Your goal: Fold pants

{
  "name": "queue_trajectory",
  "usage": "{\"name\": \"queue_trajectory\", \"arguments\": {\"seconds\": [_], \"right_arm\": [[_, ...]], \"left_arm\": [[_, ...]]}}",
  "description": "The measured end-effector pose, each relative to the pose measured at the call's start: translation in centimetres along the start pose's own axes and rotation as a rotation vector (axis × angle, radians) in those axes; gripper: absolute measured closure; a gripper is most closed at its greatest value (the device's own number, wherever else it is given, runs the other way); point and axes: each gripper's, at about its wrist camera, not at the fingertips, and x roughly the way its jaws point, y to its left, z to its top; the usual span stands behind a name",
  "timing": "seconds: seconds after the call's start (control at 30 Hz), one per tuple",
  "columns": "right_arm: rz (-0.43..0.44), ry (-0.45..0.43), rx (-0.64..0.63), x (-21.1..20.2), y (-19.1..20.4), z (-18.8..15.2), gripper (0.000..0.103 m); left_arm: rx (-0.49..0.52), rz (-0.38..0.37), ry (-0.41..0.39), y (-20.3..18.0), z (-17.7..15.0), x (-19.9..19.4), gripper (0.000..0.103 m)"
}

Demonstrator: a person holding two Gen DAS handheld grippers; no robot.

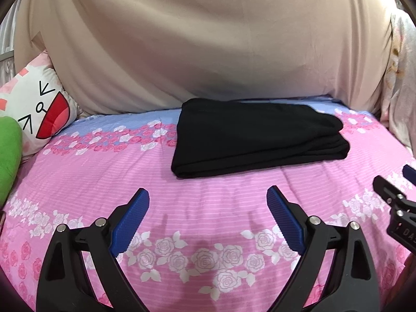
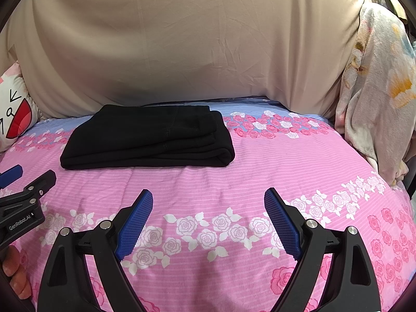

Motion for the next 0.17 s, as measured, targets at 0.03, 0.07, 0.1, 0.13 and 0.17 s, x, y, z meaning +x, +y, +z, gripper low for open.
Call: {"name": "queue_trajectory", "arguments": {"seconds": [0.03, 0.07, 0.1, 0.13, 0.17], "right_arm": [[0.001, 0.0, -0.001, 0.03, -0.02, 0.01, 0.017], [0.0, 0.0, -0.001, 0.04, -0.02, 0.02, 0.017], [-0.001, 0.0, 0.0, -0.03, -0.06, -0.02, 0.017], [-0.002, 0.0, 0.001, -0.07, -0.14, -0.05, 0.017], [-0.002, 0.0, 0.001, -0.09, -0.16, -0.06, 0.017]], "left_arm": [[0.003, -0.008, 0.006, 0.02, -0.03, 0.09, 0.013], [0.004, -0.007, 0.007, 0.03, -0.08, 0.07, 0.013], [0.004, -0.009, 0.009, 0.11, -0.1, 0.13, 0.013], [0.001, -0.011, 0.015, 0.2, -0.13, 0.23, 0.013], [0.0, -0.01, 0.018, 0.23, -0.17, 0.3, 0.013]]}}
